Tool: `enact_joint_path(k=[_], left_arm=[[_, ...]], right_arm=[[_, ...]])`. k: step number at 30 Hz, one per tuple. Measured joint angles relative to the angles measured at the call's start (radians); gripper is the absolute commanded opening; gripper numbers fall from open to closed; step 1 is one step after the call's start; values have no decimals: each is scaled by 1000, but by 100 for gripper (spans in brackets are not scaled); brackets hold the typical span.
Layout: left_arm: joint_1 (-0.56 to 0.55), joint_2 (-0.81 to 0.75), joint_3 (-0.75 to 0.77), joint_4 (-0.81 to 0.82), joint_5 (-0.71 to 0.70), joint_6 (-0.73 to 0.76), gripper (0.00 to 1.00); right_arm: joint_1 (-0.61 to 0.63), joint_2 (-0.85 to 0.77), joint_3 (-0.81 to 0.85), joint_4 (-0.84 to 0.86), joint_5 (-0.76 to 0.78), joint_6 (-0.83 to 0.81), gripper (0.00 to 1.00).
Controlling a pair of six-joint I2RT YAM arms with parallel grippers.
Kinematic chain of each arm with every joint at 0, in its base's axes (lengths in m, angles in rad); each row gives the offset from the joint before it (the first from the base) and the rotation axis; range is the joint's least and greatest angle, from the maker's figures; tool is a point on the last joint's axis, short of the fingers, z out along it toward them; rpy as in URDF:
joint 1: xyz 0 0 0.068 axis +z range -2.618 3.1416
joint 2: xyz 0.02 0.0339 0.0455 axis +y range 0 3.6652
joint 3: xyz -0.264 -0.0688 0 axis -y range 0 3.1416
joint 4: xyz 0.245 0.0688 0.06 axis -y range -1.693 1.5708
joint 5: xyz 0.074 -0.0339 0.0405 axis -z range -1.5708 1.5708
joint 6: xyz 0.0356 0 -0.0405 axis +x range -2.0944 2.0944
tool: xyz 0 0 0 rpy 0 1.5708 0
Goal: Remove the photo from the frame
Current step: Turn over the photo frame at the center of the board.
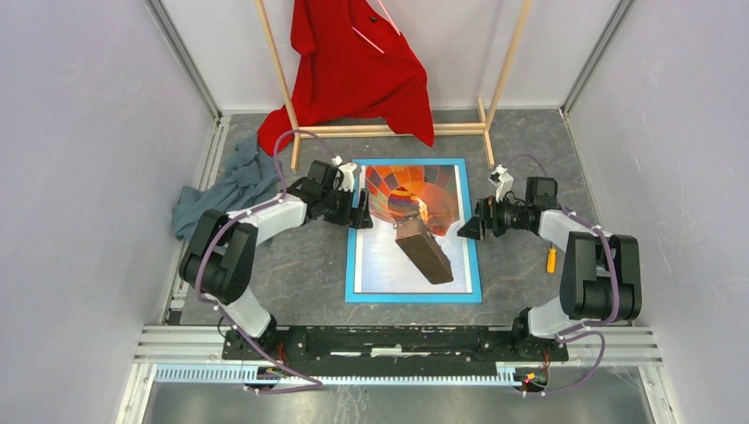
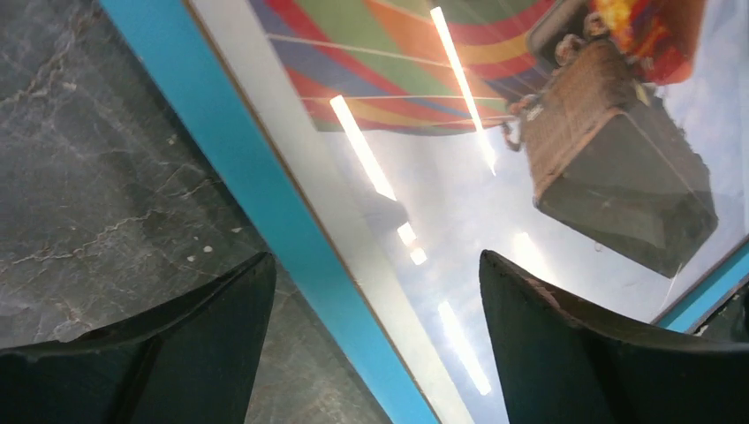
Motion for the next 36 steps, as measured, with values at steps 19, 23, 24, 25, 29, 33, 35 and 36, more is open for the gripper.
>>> enact_joint_path(k=[19,23,24,25,29,33,35,36], left_arm=[[-661,-232,26,-50,-263,524,81],[-794,-128,50,-69,-343,568,75],[-818,-101,57,-74,-360,572,75],[-834,-80,63,-80,-371,573,75],[-874,-13,96,-90,-412,572,71],[-886,23,130,-91,-419,572,68],[-894,31,140,-91,-420,572,67],[-899,34,143,-93,-420,572,67]], right_arm=[[-132,-51,14,-41,64,-3,98],[-164,-82,14,-56,90,-17,98],[-169,-89,14,-60,95,-21,98],[-172,-96,14,-62,98,-23,98],[-180,-118,14,-63,107,-29,98],[-180,-122,14,-63,113,-33,98],[-181,-126,14,-62,115,-36,98],[-181,-127,14,-62,115,-38,98]])
